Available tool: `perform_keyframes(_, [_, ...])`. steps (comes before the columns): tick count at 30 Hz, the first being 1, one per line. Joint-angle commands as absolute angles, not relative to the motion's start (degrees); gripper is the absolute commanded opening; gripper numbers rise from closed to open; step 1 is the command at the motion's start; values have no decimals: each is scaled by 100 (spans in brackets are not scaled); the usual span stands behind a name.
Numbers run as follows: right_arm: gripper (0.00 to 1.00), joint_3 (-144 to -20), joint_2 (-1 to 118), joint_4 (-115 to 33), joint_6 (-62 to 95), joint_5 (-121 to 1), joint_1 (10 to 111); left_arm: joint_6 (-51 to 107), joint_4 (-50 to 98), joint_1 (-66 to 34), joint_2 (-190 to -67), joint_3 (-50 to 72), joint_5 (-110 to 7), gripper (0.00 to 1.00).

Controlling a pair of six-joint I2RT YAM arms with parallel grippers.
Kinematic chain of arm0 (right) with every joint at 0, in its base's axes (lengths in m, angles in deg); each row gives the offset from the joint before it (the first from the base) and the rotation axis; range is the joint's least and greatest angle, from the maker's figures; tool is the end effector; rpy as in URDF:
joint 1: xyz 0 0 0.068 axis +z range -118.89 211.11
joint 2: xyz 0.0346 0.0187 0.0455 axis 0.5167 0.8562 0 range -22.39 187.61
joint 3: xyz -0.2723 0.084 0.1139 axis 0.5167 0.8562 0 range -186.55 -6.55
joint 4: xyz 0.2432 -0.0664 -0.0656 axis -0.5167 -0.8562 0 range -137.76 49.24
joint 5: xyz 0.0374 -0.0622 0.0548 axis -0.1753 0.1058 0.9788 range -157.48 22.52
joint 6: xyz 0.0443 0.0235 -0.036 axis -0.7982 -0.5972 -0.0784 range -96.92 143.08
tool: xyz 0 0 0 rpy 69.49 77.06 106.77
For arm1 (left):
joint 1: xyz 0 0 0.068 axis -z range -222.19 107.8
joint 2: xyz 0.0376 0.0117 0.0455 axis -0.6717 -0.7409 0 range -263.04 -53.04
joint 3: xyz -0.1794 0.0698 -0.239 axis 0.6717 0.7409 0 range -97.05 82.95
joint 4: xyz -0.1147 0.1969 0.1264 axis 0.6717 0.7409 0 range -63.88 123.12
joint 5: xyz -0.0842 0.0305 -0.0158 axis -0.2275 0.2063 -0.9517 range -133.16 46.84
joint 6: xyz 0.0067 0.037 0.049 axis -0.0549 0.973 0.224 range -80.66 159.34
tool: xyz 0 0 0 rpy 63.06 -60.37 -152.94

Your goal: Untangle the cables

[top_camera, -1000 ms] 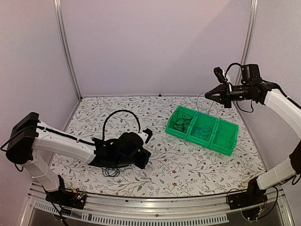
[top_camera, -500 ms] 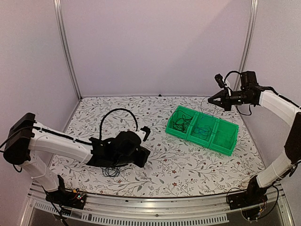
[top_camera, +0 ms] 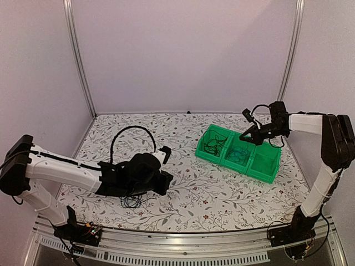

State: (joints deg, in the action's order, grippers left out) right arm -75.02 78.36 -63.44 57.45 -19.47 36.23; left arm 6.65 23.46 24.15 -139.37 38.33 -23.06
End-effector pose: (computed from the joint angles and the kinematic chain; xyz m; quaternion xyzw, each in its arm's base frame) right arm 0.3698 0.0679 0.2416 -0.4095 0.7785 0.3060 0.3640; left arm 0.1409 -0.2815 0.2202 0.1855 0.8726 -0.2199 0.3948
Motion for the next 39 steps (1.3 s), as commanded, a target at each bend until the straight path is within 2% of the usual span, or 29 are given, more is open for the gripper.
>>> perform_keyframes(1, [14, -7313, 7961, -6266, 5727, -2377, 3609, 407, 2585, 2377, -13582, 4007, -2022, 8])
perform_keyframes(10, [53, -7290, 7535, -6526, 5661, -2731, 3602, -367, 3535, 2367, -12351, 4410, -1465, 10])
perform_keyframes(13, [59, -7597, 7391, -7119, 5733, -2932, 3600, -495, 3657, 2364, -11858, 4624, -1430, 11])
perform_keyframes(23, [63, -7789, 7210, -7656, 5849, -2797, 3608, -1129, 4209, 2342, -10902, 4948, -1134, 19])
perform_keyframes(29, [59, -7007, 6363, -6507, 5534, -2167, 3613, -2444, 5521, 2063, -11007, 4950, -1017, 33])
perform_keyframes(35, [55, -6364, 5778, -5603, 5092, -1929, 3641, -3049, 5836, 1496, -11286, 5254, -1540, 34])
perform_keyframes(39, [52, -6401, 5901, -5709, 5152, -1983, 3647, -2535, 5372, 1463, -11445, 5302, -1827, 27])
